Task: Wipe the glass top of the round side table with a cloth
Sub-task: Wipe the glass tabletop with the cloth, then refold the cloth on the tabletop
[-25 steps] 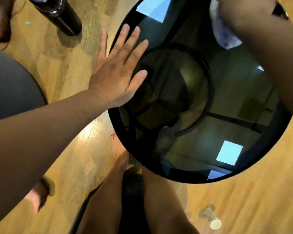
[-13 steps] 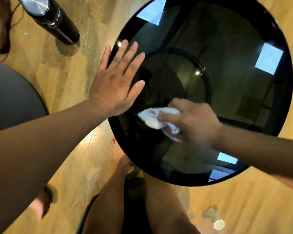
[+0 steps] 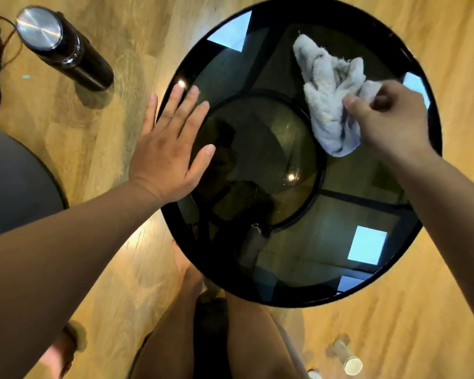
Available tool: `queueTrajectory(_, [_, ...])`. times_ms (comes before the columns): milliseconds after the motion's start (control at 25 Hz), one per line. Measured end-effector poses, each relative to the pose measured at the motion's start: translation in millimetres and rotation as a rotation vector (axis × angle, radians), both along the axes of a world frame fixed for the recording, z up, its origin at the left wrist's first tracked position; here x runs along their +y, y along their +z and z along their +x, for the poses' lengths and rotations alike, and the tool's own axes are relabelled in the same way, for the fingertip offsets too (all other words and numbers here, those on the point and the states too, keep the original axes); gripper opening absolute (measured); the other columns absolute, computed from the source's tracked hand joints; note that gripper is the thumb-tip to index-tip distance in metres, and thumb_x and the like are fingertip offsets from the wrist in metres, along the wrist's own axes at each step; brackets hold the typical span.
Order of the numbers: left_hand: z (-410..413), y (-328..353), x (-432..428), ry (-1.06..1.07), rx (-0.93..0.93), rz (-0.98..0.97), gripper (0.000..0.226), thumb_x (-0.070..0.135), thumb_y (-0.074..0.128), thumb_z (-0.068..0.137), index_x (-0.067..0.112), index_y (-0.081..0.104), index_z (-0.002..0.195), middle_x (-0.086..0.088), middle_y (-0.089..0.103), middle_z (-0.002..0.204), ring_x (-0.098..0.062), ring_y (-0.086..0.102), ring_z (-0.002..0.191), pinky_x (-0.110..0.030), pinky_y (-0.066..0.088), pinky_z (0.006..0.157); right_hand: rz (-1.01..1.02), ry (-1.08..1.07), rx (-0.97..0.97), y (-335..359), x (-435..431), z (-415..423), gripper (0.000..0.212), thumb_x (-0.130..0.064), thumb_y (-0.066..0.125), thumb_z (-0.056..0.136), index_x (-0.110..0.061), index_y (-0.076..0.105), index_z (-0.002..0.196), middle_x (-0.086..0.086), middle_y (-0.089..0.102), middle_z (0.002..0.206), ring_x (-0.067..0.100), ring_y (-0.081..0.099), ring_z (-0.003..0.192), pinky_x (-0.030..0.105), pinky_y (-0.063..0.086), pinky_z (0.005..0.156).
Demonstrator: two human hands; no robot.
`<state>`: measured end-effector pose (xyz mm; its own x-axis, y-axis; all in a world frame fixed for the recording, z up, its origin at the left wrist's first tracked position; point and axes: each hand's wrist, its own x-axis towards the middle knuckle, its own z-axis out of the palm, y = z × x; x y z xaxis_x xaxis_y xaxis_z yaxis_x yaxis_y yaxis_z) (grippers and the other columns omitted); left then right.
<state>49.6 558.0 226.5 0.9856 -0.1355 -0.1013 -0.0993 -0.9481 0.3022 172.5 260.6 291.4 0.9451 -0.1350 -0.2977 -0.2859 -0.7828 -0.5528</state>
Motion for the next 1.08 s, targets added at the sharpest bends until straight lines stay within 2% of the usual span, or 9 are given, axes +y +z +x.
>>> queueTrajectory(120, [-0.1, -0.7, -0.5, 0.003, -0.004, -0.012, 0.063, 0.045, 0.029, 0.098, 0.010, 0.026, 0.150, -0.010, 0.017, 0.161, -0.027, 0.006, 0.151, -0.054, 0.004, 0.121, 0.409, -0.265, 0.049, 10.5, -6.6, -14.5, 0.010, -0.019, 0.056, 0.093, -0.016, 0.064, 0.088, 0.003, 0.068, 0.080, 0.015, 0.065, 0.066, 0.031, 0.050, 0.056])
queueTrajectory(240, [-0.8, -0.2, -0.8, 0.011, -0.011, -0.022, 0.062, 0.043, 0.032, 0.098, 0.009, 0.027, 0.150, -0.009, 0.018, 0.161, -0.027, 0.007, 0.151, -0.055, 0.006, 0.120, 0.754, -0.470, 0.306, 21.4, -4.4, -27.5, 0.022, -0.033, 0.049, 0.098, -0.017, 0.063, 0.090, -0.002, 0.065, 0.074, 0.012, 0.060, 0.061, 0.024, 0.044, 0.048])
queueTrajectory(440, [-0.9, 0.9, -1.4, 0.007, 0.018, -0.017, 0.063, 0.043, 0.031, 0.097, 0.009, 0.027, 0.150, -0.009, 0.017, 0.161, -0.026, 0.007, 0.151, -0.055, 0.006, 0.120, 0.271, -0.134, 0.335, 13.5, 13.3, -47.4, 0.048, -0.051, 0.070, 0.081, -0.022, 0.058, 0.117, -0.009, 0.067, 0.102, 0.008, 0.067, 0.084, 0.030, 0.057, 0.066])
queueTrajectory(600, [-4.3, 5.0, -4.4, 0.023, -0.021, -0.001, 0.060, 0.041, 0.038, 0.096, 0.008, 0.034, 0.145, -0.011, 0.027, 0.158, -0.028, 0.015, 0.149, -0.060, 0.005, 0.118, 0.364, -0.266, 0.307, 9.9, 25.7, -46.0, 0.026, -0.024, 0.076, 0.081, -0.013, 0.065, 0.102, 0.001, 0.072, 0.096, 0.016, 0.072, 0.082, 0.042, 0.061, 0.073])
queueTrajectory(720, [-1.3, 22.0, -29.3, -0.007, -0.134, -0.178, 0.047, 0.030, 0.053, 0.091, 0.008, 0.050, 0.133, -0.009, 0.045, 0.145, -0.024, 0.037, 0.139, -0.050, 0.024, 0.116, 0.525, -0.271, 0.192, 6.9, 31.3, -58.0, 0.017, -0.014, 0.072, 0.082, -0.011, 0.069, 0.099, 0.005, 0.073, 0.100, 0.021, 0.070, 0.093, 0.049, 0.057, 0.083])
queueTrajectory(840, [23.0, 47.7, -71.6, 0.053, 0.115, -0.579, 0.057, 0.028, 0.063, 0.088, 0.018, 0.042, 0.140, 0.005, 0.045, 0.144, -0.012, 0.045, 0.128, -0.029, 0.038, 0.105, 0.921, -0.468, 0.221, 5.9, 35.3, -75.6, 0.035, 0.002, 0.063, 0.083, -0.006, 0.059, 0.118, 0.012, 0.069, 0.113, 0.027, 0.068, 0.102, 0.051, 0.053, 0.092])
queueTrajectory(920, [43.5, 55.3, -85.8, 0.039, 0.300, -0.631, 0.063, 0.036, 0.067, 0.085, 0.029, 0.039, 0.141, 0.014, 0.057, 0.124, -0.009, 0.049, 0.118, -0.030, 0.043, 0.098, 1.017, -0.524, 0.265, 6.3, 29.0, -86.8, 0.052, 0.005, 0.062, 0.083, -0.011, 0.048, 0.130, 0.012, 0.065, 0.121, 0.028, 0.067, 0.106, 0.053, 0.052, 0.092])
queueTrajectory(1000, [51.5, 52.3, -85.3, -0.108, 0.360, -0.463, 0.057, 0.045, 0.068, 0.082, 0.033, 0.047, 0.133, 0.017, 0.056, 0.101, -0.012, 0.046, 0.107, -0.034, 0.041, 0.092, 0.967, -0.465, 0.296, 9.3, 16.9, -98.1, 0.060, 0.002, 0.063, 0.085, -0.025, 0.044, 0.136, 0.000, 0.062, 0.123, 0.021, 0.065, 0.109, 0.048, 0.053, 0.093])
queueTrajectory(1080, [46.1, 49.7, -79.0, -0.237, 0.367, -0.322, 0.057, 0.052, 0.068, 0.078, 0.031, 0.053, 0.129, 0.014, 0.055, 0.100, -0.013, 0.041, 0.103, -0.037, 0.037, 0.094, 0.574, -0.202, 0.266, 12.6, 3.9, -108.3, 0.064, -0.012, 0.069, 0.086, -0.037, 0.042, 0.138, -0.011, 0.055, 0.124, 0.010, 0.059, 0.112, 0.038, 0.054, 0.093])
